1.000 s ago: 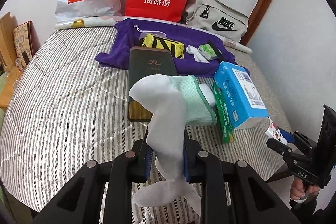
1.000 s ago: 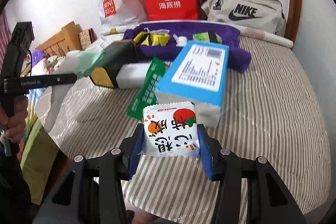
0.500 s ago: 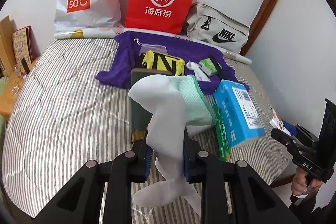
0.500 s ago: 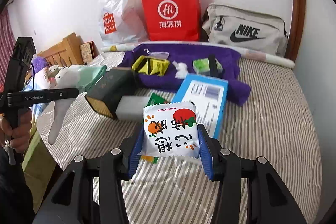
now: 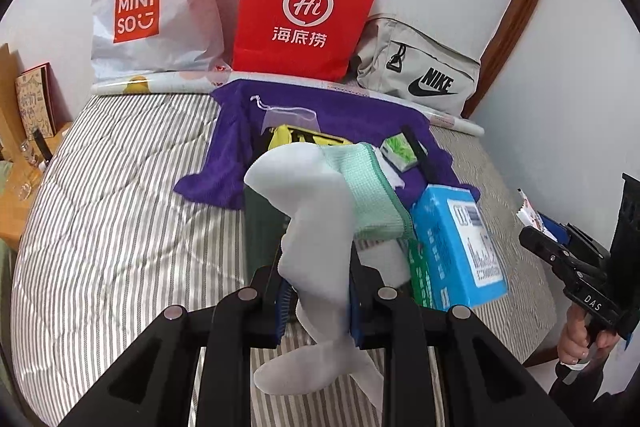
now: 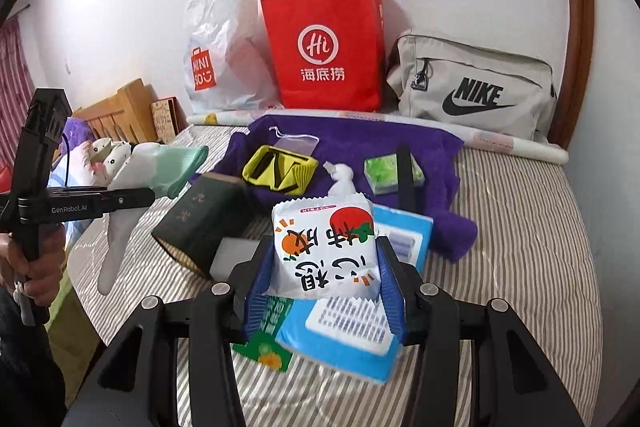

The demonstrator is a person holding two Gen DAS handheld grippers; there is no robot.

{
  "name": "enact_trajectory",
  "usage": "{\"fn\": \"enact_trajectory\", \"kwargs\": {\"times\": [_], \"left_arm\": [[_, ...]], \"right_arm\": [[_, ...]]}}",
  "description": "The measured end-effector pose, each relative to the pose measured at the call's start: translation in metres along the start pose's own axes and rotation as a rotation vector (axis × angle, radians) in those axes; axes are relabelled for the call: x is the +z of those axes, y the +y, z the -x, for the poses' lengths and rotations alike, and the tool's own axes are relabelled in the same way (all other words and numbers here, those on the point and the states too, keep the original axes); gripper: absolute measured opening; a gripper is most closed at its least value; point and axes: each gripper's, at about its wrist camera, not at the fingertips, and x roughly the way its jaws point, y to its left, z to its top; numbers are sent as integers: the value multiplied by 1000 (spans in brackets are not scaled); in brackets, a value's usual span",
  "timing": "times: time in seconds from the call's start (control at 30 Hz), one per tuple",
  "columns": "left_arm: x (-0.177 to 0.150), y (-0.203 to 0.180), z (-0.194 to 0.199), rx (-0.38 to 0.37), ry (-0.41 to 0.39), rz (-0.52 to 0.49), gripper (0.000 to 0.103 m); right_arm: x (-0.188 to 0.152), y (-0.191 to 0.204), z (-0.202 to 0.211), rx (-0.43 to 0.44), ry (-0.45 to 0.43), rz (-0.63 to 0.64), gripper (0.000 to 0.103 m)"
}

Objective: Organize soft objects
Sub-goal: 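Carry the socks and the snack packet toward the purple towel with both tools, then lower the socks and the snack packet onto the towel with both tools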

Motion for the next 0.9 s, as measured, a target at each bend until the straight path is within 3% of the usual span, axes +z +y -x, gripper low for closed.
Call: {"fn": "enact_trajectory", "kwargs": {"times": [0.43, 0.9], "left_arm": [[39, 2, -42, -28, 28, 31, 22], [86, 0, -86, -59, 43, 40, 22]], "right_arm": [[38, -22, -46, 17, 5, -31, 49], [68, -48, -100, -13, 65, -26, 49]]}}
